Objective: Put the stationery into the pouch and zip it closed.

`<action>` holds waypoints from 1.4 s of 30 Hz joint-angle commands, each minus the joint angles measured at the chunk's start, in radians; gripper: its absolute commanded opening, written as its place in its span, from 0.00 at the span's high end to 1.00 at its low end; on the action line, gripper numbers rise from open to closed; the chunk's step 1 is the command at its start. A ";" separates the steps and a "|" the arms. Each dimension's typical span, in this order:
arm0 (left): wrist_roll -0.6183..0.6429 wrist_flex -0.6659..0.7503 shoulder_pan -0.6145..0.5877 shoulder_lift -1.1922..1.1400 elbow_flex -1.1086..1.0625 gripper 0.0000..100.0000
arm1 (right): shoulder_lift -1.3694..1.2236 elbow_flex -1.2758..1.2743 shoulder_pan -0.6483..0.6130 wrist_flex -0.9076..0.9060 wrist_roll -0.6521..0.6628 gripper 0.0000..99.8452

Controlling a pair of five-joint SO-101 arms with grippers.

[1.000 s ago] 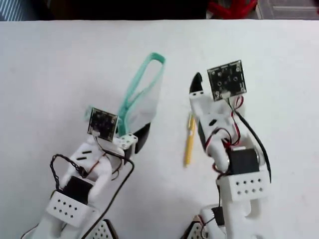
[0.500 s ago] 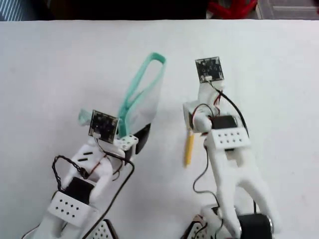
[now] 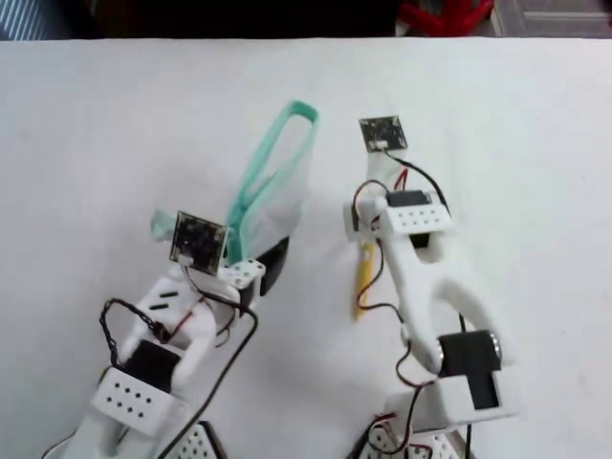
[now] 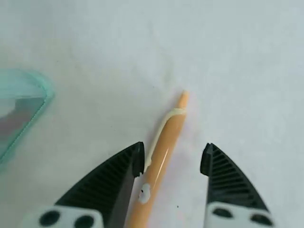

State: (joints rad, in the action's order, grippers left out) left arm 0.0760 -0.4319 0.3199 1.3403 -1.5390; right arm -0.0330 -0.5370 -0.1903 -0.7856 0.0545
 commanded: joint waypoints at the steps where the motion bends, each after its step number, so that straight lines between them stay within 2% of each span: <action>1: -0.008 0.017 0.004 -0.010 0.009 0.77 | -0.053 0.068 -0.018 0.008 -0.005 0.81; 4: -0.008 0.017 0.004 -0.010 0.009 0.77 | -0.120 0.115 -0.012 0.007 0.000 0.83; 9: -0.008 0.017 0.004 -0.010 0.009 0.77 | -0.171 0.166 -0.010 -0.027 0.002 0.99; 11: -0.008 0.017 0.004 -0.010 0.009 0.77 | -0.174 0.176 -0.010 -0.045 0.002 0.97; 21: -0.008 0.018 0.004 -0.010 0.006 0.77 | -0.171 0.172 0.002 -0.045 0.002 0.98; 33: -0.008 0.018 0.004 -0.010 0.005 0.77 | -0.119 0.169 0.111 -0.008 -0.008 0.98; 42: -0.008 0.020 -0.010 -0.010 0.006 0.77 | -0.105 0.126 0.111 0.028 -0.008 0.98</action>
State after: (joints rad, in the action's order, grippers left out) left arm 0.0760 -0.4319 0.3199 1.3403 -1.5390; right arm -0.1972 -0.4143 -0.0844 -0.7810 0.0529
